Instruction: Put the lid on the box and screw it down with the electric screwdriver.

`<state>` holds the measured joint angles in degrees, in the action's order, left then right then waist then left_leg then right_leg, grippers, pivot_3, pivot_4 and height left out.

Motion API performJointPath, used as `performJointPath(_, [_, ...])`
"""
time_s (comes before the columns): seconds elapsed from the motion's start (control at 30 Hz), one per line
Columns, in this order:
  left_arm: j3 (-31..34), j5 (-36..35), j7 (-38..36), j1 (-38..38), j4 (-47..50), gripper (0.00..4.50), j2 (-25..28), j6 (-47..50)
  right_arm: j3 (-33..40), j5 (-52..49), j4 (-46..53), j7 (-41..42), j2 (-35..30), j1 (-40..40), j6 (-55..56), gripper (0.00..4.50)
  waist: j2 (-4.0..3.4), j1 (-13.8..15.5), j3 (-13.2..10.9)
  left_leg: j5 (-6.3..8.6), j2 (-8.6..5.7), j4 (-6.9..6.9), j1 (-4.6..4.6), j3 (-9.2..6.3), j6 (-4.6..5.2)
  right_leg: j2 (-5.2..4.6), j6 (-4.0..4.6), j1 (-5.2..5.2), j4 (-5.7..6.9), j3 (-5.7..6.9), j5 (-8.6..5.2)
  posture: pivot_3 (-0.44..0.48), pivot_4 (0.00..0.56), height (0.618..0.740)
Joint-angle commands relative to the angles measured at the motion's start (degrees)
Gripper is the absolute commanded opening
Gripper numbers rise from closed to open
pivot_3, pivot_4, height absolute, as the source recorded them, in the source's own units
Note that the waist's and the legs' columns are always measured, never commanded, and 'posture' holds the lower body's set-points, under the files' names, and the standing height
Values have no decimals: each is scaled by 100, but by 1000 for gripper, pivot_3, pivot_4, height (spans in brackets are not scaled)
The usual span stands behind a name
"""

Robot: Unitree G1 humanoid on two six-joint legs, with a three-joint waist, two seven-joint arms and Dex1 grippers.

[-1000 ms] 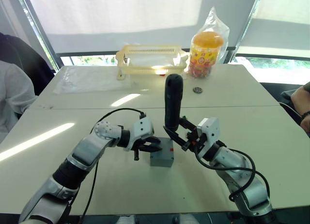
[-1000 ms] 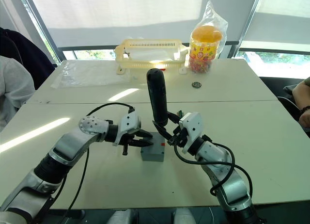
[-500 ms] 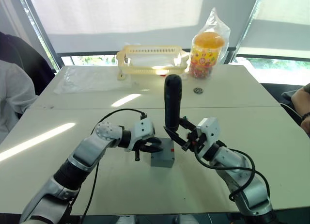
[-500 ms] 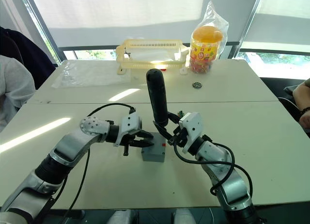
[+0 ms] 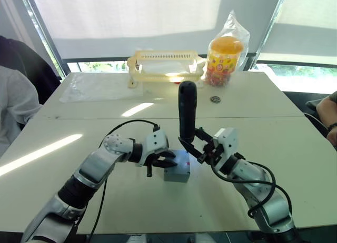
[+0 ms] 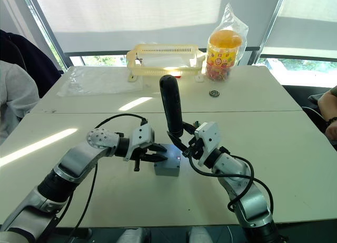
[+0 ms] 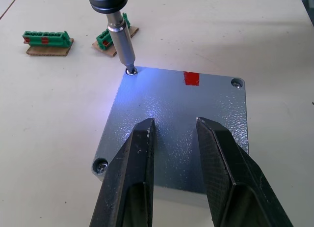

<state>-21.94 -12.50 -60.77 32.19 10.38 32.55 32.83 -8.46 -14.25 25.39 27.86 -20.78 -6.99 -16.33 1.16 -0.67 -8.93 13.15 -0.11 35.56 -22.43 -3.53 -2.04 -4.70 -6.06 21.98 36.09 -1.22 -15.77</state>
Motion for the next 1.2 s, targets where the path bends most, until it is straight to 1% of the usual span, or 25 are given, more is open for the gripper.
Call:
performJointPath(0.03, [-178, 158, -2, -74, -63, 1326, 48, 80, -123, 101, -552, 14, -12, 275, -312, 1715, 0, 0, 0, 0, 1, 0, 0, -1, 0, -1, 0, 0, 0, 0, 0, 0, 150, 740])
performJointPath(0.67, [-217, 205, 15, -31, -160, 1326, -20, 35, 203, -85, -154, -67, 47, 6, -415, 1715, -2, 9, -3, 0, 4, -20, -1, -3, 0, -15, 0, 8, -10, -4, 0, 0, 150, 740])
performJointPath(0.83, [-232, 230, 29, -56, -186, 1326, -32, -13, 535, -404, 340, -186, 11, -274, -828, 1715, -8, 11, -12, 0, -4, -22, -4, 0, 0, -30, 0, 13, -11, -3, 0, 0, 150, 740])
performJointPath(0.93, [-200, 228, 37, -76, -164, 1326, -18, -33, 1088, -1133, 951, -387, -30, -701, -1547, 1715, -15, 20, -44, 0, -8, -22, -14, 1, 0, -34, 0, 20, -12, -3, 0, 0, 150, 740])
performJointPath(1.03, [-17, 106, 42, -79, -79, 1326, 0, 11, 1963, -2662, 1343, -783, -190, -1396, -2611, 1715, -35, 18, -79, -3, -9, -18, -44, 1, -1, -34, 1, 49, -9, -4, 3, 0, 150, 740])
performJointPath(1.1, [174, -61, 50, -77, -2, 1326, -28, 88, 2532, -3655, 1268, -1172, -402, -1900, -3228, 1715, -37, 17, -82, -4, -11, -15, -75, -1, -1, -33, -2, 78, -5, -2, 7, 0, 150, 740])
performJointPath(1.2, [473, -348, 82, 5, 120, 1326, -93, 238, 3152, -4852, 813, -1814, -792, -2555, -3862, 1715, -39, 6, -92, -4, -13, -22, -96, -3, -1, -28, -22, 104, -1, 4, 17, 0, 150, 740])
